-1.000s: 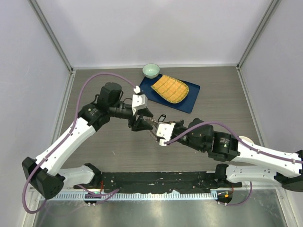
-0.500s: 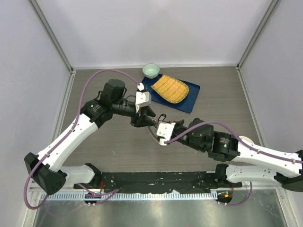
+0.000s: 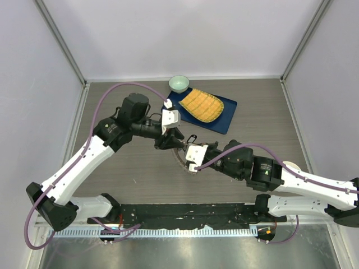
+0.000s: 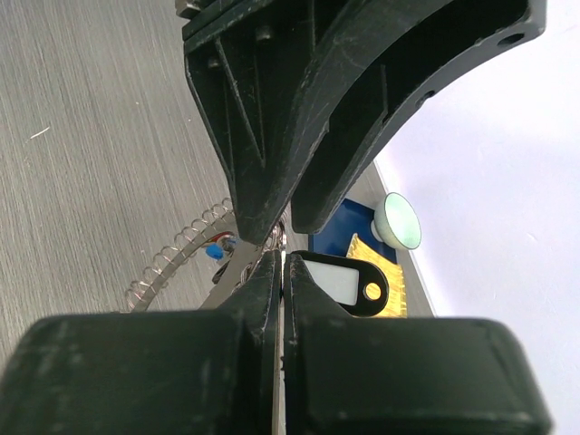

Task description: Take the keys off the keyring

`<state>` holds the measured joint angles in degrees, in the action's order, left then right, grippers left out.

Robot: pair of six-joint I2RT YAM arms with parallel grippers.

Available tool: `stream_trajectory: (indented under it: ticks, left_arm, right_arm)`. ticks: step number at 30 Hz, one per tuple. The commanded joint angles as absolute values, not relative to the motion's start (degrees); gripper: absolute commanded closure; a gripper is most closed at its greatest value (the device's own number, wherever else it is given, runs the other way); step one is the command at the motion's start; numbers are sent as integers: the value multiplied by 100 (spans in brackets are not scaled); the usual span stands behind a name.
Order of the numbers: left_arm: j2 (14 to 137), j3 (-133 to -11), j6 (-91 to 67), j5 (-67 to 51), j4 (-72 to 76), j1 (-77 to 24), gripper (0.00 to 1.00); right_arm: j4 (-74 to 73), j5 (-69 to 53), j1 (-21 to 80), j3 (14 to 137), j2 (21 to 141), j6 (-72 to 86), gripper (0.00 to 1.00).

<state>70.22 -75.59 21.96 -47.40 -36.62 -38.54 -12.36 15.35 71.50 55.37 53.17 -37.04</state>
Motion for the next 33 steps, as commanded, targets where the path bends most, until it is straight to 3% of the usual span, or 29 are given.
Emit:
stream_trajectory:
  ticks: [1,18,23,24,27,30,33]
  left_arm:
    - [6970,-7936,2417,-4606,-3876,-3929,64]
    - [7224,-8174,2777,-4553,-4518,-4060,71]
    - [7303,-8244,2769,-4702,-4491,-4078,87]
    - [7304,-8270,2777,-4789,-4491,-4078,100]
    - [7217,-8236,2733,-4877,-4325,-4061,100]
    - [6831,-7763,1972,-5419,-3133,-3824,100]
    - [6461,-6910,67,-6080,-797,-3315,100]
  right_arm:
    - [-677,1635,7154,5572,5238,-3595,99]
    - [-598,1591,7154,5537,5229,-3551,99]
    - [-606,1573,7154,5537,5221,-3524,99]
    - [-598,1565,7154,5537,5212,-3507,99]
    - [-624,1608,7154,5537,5177,-3533,99]
    - [-607,1600,7154,5450,5107,-3787,99]
    - [-528,1442,7154,5388,5036,-3990,99]
